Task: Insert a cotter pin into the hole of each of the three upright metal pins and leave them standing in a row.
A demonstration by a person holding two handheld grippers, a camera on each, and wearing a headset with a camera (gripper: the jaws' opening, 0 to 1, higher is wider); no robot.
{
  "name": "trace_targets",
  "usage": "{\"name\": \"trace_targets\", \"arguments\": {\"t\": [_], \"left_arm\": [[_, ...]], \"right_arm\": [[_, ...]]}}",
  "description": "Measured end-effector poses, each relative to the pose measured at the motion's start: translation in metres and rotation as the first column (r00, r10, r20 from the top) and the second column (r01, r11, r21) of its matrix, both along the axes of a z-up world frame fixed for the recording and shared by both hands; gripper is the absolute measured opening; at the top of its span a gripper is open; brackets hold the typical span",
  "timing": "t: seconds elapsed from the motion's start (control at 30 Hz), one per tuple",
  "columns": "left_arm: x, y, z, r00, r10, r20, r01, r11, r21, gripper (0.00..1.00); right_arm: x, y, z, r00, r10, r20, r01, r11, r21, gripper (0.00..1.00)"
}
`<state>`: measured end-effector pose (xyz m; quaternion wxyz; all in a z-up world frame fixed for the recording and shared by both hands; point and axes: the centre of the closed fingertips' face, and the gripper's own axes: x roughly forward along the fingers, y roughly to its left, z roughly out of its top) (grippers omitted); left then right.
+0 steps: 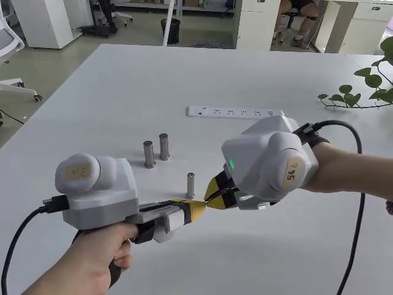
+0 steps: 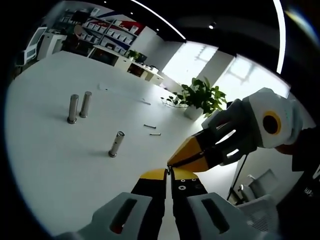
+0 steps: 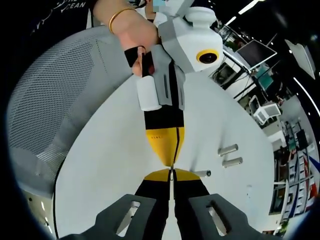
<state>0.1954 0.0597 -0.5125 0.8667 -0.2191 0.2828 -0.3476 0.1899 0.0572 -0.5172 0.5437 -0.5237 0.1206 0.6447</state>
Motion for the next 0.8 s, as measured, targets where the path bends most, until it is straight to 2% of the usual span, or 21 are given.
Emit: {"name": "trace_targets", "arguments": {"t": [0.27, 0.37, 0.47, 0.8], "left_arm": [[-0.0018, -0.0016, 0.0017, 1.000, 0.012, -0.026, -0.013, 0.999, -0.039, 0.00], [-0.0032, -0.0022, 0.0018, 0.999, 0.005, -0.031, -0.007, 0.999, -0.044, 0.00], [-0.0046, -0.0032, 0.0039, 1.000, -0.009, 0.008, 0.010, 1.000, -0.017, 0.00], [-0.0032, -0.0018, 0.0054, 0.998, -0.030, 0.061, 0.029, 0.999, 0.017, 0.00]], "right_arm": [[-0.0007, 0.0004, 0.0012, 1.000, -0.003, 0.001, 0.003, 1.000, 0.004, 0.00], [-0.0017, 0.0002, 0.0008, 1.000, -0.012, -0.013, 0.012, 1.000, 0.005, 0.00], [-0.0019, -0.0001, 0.0017, 1.000, -0.019, -0.016, 0.019, 1.000, 0.008, 0.00], [0.0017, -0.0028, 0.0033, 0.992, -0.094, -0.087, 0.099, 0.994, 0.048, 0.00]]}}
